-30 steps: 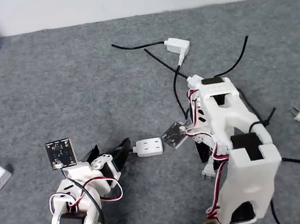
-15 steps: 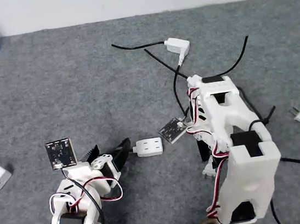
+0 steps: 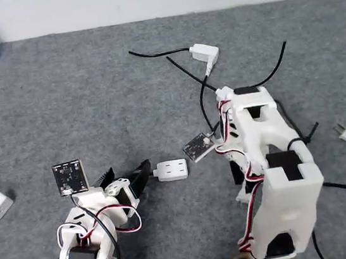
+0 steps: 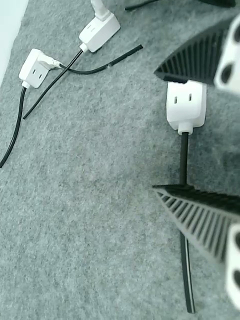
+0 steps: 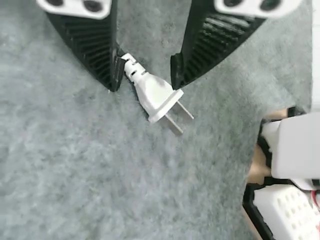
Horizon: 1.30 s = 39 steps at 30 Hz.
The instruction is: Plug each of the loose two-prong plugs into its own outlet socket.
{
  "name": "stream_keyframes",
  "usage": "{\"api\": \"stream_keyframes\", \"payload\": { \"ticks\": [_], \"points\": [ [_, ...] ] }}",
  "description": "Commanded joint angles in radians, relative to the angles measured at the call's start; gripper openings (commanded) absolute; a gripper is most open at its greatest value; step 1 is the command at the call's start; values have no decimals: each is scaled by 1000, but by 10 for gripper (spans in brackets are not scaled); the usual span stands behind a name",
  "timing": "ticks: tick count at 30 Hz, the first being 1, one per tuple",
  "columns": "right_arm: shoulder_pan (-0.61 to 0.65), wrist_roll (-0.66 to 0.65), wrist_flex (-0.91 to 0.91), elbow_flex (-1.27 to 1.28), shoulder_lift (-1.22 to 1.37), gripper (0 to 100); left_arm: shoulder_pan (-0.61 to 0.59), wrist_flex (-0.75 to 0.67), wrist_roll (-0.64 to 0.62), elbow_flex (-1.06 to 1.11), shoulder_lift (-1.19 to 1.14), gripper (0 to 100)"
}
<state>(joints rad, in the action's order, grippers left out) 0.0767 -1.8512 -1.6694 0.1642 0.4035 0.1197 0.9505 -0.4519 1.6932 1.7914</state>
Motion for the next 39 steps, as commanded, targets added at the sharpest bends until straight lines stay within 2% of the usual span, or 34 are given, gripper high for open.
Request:
{"api": "stream_keyframes", "payload": {
  "ticks": [1, 6, 13, 15, 17, 19, 22, 24, 29, 39],
  "points": [
    [15, 9, -108, -92, -128, 176, 5, 5, 0, -8, 6, 311],
    [-33, 63, -120, -61, -222, 176, 5, 6, 0, -8, 6, 311],
    [-193, 322, -119, -31, -186, 172, 5, 6, 0, -8, 6, 311],
    [-220, 359, -119, 17, -154, 169, 5, 6, 0, -8, 6, 311],
    [-225, 358, -119, 72, -131, 119, 5, 6, 0, -8, 6, 311],
    [-216, 358, -119, 104, -114, 10, 5, 6, 0, -8, 6, 311],
    [-191, 359, -120, 138, -113, 32, 5, 6, 0, -8, 6, 311],
    [-174, 359, -119, 164, -108, 3, 5, 6, 0, -8, 6, 311],
    [-113, 362, -58, 236, -105, 8, 3, 8, 0, -8, 6, 311],
    [-99, 362, 27, 284, -51, 8, 3, 8, 0, -8, 6, 311]
  ]
}}
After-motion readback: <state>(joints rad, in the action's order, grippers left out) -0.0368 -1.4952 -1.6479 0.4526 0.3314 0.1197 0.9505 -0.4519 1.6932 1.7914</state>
